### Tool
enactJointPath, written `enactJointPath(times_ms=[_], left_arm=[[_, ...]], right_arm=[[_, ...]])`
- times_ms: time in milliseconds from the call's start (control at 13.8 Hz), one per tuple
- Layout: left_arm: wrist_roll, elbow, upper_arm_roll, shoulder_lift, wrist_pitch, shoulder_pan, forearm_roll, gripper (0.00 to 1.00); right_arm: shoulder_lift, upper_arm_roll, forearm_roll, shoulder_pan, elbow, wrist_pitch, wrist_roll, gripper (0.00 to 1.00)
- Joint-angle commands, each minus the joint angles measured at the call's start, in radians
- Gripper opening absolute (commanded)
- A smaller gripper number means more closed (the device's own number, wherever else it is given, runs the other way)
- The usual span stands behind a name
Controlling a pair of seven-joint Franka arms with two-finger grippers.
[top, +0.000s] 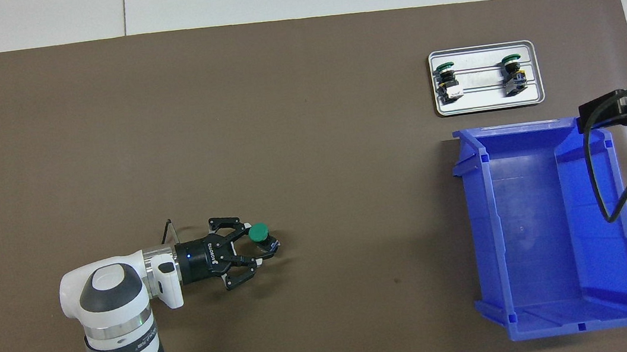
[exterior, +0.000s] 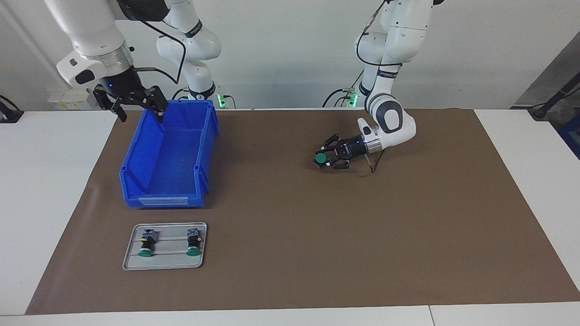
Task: Place and press button with both arms
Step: 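Lift the left gripper up and away from the green button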
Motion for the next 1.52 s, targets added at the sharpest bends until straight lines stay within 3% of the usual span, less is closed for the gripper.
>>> enactJointPath(times_ms=[0, 289, 578, 1084, 1446], left_arm=[[0.020, -0.015, -0.003, -0.009, 0.018, 0.003, -0.012, 0.62], [-0.025, -0.016, 0.000, -0.055, 0.021, 0.019, -0.012, 0.68], [-0.144, -0.027, -0.005, -0.160, 0.131, -0.030, -0.011, 0.69], [-0.229, -0.038, -0.005, -0.213, 0.147, -0.046, -0.011, 0.69], [-0.478, 0.048, -0.025, -0.273, 0.304, -0.067, -0.011, 0.69]], right_arm=[[-0.018, -0.008, 0.021, 0.005, -0.020, -0.003, 0.011, 1.00], [-0.018, -0.008, 0.021, 0.005, -0.020, -0.003, 0.011, 1.00], [-0.018, -0.008, 0.021, 0.005, -0.020, -0.003, 0.011, 1.00], [-0.018, -0.008, 0.021, 0.005, -0.020, -0.004, 0.011, 1.00], [-0.018, -0.008, 0.021, 0.005, -0.020, -0.003, 0.011, 1.00]])
